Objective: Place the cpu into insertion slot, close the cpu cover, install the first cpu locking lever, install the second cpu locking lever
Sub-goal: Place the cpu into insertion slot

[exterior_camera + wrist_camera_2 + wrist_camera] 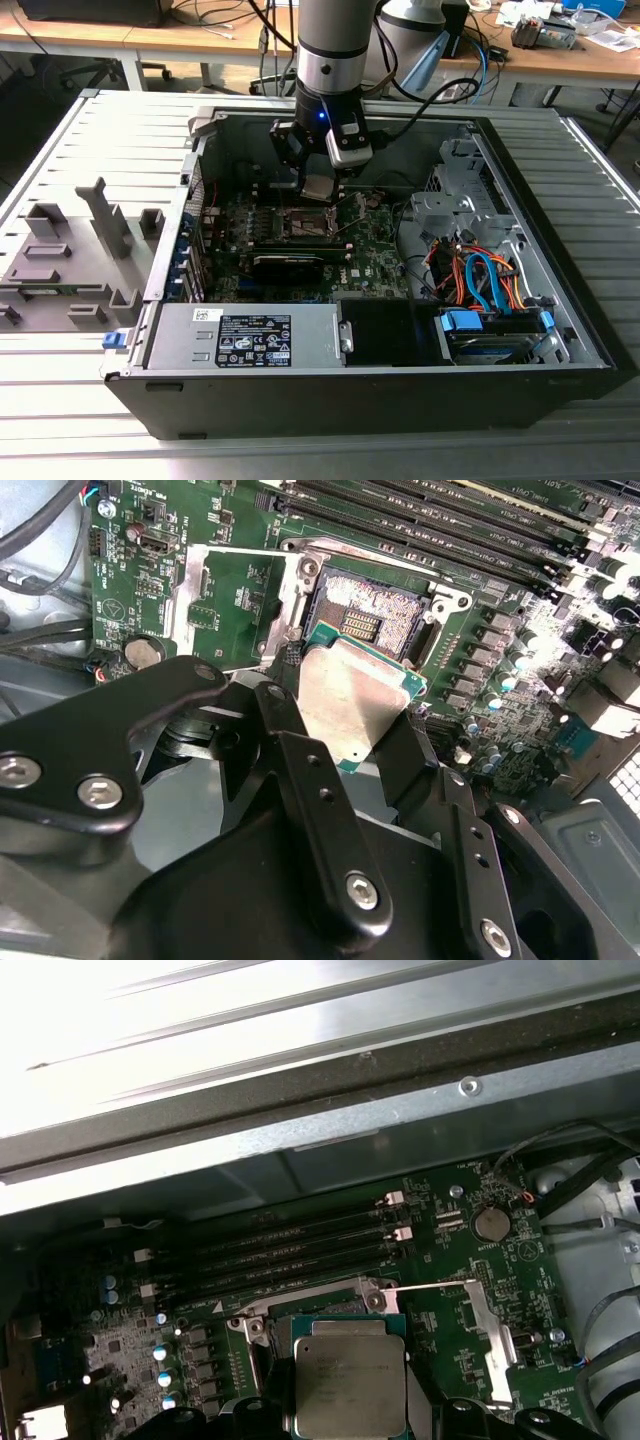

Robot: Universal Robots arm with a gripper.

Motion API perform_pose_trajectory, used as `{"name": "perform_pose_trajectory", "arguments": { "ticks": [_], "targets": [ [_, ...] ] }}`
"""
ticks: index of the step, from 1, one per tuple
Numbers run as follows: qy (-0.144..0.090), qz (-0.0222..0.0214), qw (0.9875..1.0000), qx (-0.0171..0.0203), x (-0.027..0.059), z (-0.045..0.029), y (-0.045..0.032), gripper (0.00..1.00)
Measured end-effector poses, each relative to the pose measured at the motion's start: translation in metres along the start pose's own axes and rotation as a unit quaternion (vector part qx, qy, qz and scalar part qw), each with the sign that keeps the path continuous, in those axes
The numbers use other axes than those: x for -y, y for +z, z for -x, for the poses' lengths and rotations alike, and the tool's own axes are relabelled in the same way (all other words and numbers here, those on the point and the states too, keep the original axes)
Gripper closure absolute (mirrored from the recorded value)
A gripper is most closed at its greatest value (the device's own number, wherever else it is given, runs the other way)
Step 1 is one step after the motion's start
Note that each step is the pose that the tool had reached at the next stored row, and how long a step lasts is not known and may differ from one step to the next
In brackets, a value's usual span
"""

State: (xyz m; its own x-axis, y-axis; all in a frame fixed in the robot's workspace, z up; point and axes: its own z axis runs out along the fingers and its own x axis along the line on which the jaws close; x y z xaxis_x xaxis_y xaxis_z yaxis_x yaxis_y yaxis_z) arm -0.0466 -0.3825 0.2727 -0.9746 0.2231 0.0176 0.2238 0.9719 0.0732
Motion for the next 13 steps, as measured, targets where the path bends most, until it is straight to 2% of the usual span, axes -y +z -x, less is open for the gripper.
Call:
{"name": "perform_pose_trajectory", "arguments": {
  "ticks": [13],
  "targets": [
    [0.007,-0.0008,1.0,0.0008,0.0,0.0,0.0001,0.46]
  ]
}}
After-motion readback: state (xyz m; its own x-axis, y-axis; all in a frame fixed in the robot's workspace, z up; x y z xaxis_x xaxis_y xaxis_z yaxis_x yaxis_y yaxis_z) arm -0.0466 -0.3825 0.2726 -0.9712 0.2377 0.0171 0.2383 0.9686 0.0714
